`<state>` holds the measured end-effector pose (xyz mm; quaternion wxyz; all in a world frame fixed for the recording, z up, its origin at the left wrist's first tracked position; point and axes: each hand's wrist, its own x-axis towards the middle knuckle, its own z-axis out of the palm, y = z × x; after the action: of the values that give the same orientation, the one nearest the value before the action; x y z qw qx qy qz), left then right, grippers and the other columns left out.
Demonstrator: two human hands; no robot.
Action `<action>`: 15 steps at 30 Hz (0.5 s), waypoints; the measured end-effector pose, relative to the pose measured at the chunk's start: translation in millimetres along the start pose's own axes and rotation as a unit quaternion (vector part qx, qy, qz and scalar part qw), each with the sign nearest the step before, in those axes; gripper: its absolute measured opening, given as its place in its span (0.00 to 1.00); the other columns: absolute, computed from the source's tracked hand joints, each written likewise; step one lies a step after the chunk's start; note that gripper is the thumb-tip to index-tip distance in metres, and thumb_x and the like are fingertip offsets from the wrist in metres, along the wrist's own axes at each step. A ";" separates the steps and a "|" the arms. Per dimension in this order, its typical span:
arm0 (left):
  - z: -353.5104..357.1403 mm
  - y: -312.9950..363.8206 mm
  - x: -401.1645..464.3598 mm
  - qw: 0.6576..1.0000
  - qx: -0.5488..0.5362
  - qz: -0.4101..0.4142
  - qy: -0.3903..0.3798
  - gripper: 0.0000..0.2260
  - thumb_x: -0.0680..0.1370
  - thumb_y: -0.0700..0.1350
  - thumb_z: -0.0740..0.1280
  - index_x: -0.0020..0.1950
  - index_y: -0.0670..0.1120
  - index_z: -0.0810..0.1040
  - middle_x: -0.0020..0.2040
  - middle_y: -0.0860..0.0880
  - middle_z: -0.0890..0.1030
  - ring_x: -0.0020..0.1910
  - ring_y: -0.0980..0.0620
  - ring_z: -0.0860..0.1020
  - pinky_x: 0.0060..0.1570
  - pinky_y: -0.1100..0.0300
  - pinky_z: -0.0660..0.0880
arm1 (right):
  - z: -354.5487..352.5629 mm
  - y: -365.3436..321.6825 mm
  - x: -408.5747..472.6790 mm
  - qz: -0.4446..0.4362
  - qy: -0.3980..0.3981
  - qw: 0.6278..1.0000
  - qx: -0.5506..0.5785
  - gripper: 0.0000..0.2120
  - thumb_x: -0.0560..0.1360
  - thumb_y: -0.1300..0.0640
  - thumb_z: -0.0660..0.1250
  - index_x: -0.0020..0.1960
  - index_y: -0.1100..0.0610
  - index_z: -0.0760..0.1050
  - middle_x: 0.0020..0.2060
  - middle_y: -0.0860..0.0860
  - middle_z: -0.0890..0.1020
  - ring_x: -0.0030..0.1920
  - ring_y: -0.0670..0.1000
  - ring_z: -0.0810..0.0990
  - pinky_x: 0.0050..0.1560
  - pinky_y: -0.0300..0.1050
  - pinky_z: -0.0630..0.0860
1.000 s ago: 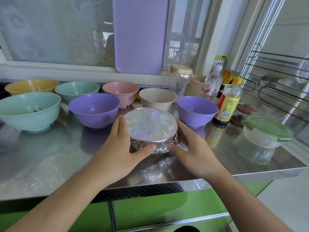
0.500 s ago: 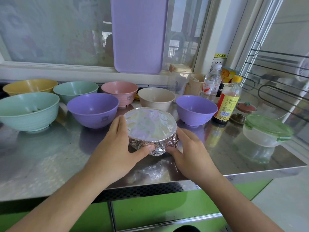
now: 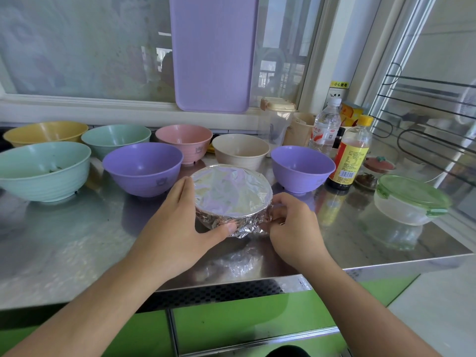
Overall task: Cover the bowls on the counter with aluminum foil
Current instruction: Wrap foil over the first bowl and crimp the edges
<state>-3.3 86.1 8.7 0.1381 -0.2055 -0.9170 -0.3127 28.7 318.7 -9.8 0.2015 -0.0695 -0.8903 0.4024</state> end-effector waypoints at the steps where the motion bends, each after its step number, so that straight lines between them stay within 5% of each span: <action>1: -0.9 1.2 -0.4 1.000 -0.002 0.004 0.002 0.48 0.69 0.75 0.69 0.81 0.50 0.59 0.75 0.61 0.62 0.73 0.62 0.63 0.66 0.62 0.66 | -1.9 0.2 1.3 -0.010 -0.001 1.000 0.005 0.15 0.71 0.69 0.73 0.50 0.52 0.79 0.38 0.46 0.86 0.38 0.39 0.81 0.39 0.27 0.70; 8: -4.9 -2.1 2.1 0.999 -0.024 0.028 -0.005 0.43 0.68 0.74 0.71 0.78 0.57 0.63 0.70 0.65 0.67 0.69 0.64 0.66 0.63 0.62 0.66 | -12.5 5.7 18.2 -0.123 0.006 0.991 -0.055 0.12 0.70 0.67 0.72 0.38 0.51 0.76 0.33 0.46 0.82 0.37 0.46 0.78 0.37 0.34 0.70; 12: -7.2 -5.5 4.5 0.999 -0.030 0.031 -0.015 0.45 0.68 0.73 0.72 0.80 0.57 0.62 0.73 0.65 0.66 0.72 0.63 0.67 0.67 0.60 0.68 | -14.0 6.5 19.6 -0.183 0.019 0.981 -0.066 0.23 0.71 0.64 0.76 0.35 0.40 0.69 0.29 0.35 0.78 0.34 0.39 0.75 0.35 0.31 0.67; 15: -7.9 -8.9 5.7 0.998 -0.042 0.035 -0.024 0.46 0.68 0.73 0.73 0.81 0.59 0.60 0.74 0.66 0.65 0.73 0.64 0.66 0.70 0.57 0.69 | -12.6 11.2 15.3 -0.193 0.017 0.977 -0.093 0.20 0.72 0.67 0.72 0.36 0.43 0.72 0.28 0.35 0.77 0.33 0.38 0.75 0.35 0.33 0.67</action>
<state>-11.4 76.4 12.3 0.1183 -0.2501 -0.8985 -0.3409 19.6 339.2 -6.0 0.2837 0.0785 -0.9167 0.2701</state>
